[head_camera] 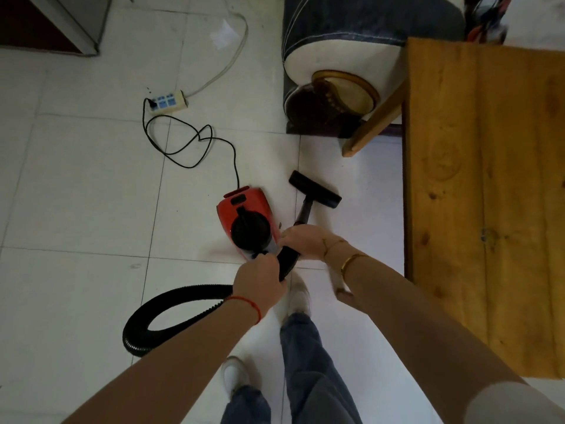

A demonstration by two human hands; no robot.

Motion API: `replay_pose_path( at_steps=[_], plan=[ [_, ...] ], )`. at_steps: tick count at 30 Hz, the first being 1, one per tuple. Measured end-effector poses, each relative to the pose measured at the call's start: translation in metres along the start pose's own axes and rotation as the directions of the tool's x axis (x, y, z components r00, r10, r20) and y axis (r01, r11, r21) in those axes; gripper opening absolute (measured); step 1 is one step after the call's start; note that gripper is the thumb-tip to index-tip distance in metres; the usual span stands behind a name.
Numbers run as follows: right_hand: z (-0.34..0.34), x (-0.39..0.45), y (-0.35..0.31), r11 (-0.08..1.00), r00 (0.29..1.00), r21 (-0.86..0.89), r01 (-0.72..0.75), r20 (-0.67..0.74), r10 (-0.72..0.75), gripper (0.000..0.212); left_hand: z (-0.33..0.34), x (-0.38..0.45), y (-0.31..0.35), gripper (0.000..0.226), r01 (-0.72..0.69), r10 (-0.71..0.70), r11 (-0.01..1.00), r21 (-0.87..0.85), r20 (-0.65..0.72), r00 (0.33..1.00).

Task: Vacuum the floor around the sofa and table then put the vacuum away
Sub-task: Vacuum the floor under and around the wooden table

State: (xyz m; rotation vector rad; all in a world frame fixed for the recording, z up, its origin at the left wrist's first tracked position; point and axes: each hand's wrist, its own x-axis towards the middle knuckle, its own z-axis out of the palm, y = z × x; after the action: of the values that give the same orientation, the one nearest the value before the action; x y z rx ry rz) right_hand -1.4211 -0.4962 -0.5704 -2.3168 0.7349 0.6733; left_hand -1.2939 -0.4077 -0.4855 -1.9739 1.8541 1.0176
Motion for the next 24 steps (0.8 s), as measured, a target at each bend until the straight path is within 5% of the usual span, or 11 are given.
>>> replay_pose_path(
  at_steps=[14, 24],
  plan=[
    [-0.091, 0.038, 0.118, 0.978, 0.993, -0.196, 0.075, 0.102, -0.056, 0.016, -0.051, 0.116, 0.054, 0.021, 0.068, -0.079, 0.982, -0.176, -0.055, 0.995],
    [-0.070, 0.028, 0.120, 0.993, 0.991, 0.077, -0.092, -0.086, 0.099, 0.015, -0.056, 0.122, 0.055, 0.016, 0.038, -0.043, 0.988, -0.147, -0.030, 0.999]
  ],
)
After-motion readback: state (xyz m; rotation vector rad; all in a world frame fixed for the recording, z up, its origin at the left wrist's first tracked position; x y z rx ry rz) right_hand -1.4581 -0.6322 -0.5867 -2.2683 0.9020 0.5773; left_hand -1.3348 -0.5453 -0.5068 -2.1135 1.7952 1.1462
